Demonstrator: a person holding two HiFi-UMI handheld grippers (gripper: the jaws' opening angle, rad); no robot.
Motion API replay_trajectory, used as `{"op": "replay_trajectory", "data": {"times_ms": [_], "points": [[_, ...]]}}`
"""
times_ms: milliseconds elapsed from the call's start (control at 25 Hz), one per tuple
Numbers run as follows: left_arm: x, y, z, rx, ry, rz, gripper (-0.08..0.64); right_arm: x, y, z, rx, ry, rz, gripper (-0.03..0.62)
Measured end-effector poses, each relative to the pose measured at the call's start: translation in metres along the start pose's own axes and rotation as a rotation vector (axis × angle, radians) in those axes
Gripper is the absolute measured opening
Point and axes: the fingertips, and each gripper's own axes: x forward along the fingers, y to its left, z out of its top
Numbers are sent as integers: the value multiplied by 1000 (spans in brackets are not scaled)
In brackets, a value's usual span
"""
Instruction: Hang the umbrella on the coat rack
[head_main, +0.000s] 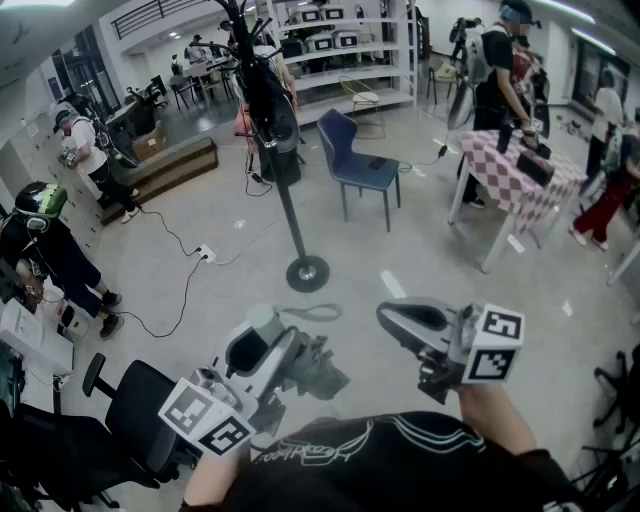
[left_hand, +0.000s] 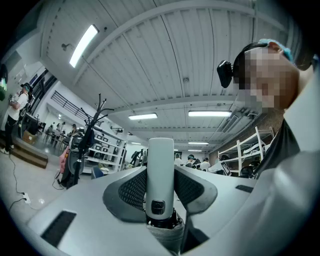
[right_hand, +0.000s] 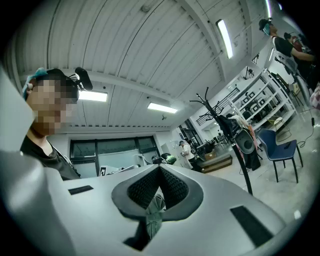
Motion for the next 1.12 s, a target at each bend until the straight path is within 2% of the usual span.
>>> {"op": "replay_trajectory", "data": {"times_ms": [240,480,880,1120], "points": [[2,-17,2,-12,14,-15,152,-14,8,1,4,-16,-1,11],[9,-13,-4,-35,22,-6,153,-20,-4,-6,17,-20,-26,11],[46,17,-16,-71,44,-34,153,-26,-54,-10,83,-44,-113,12],[73,53,-25,-117,42,-64,153,-10,-92,-15,130,-32,-149,12]]}}
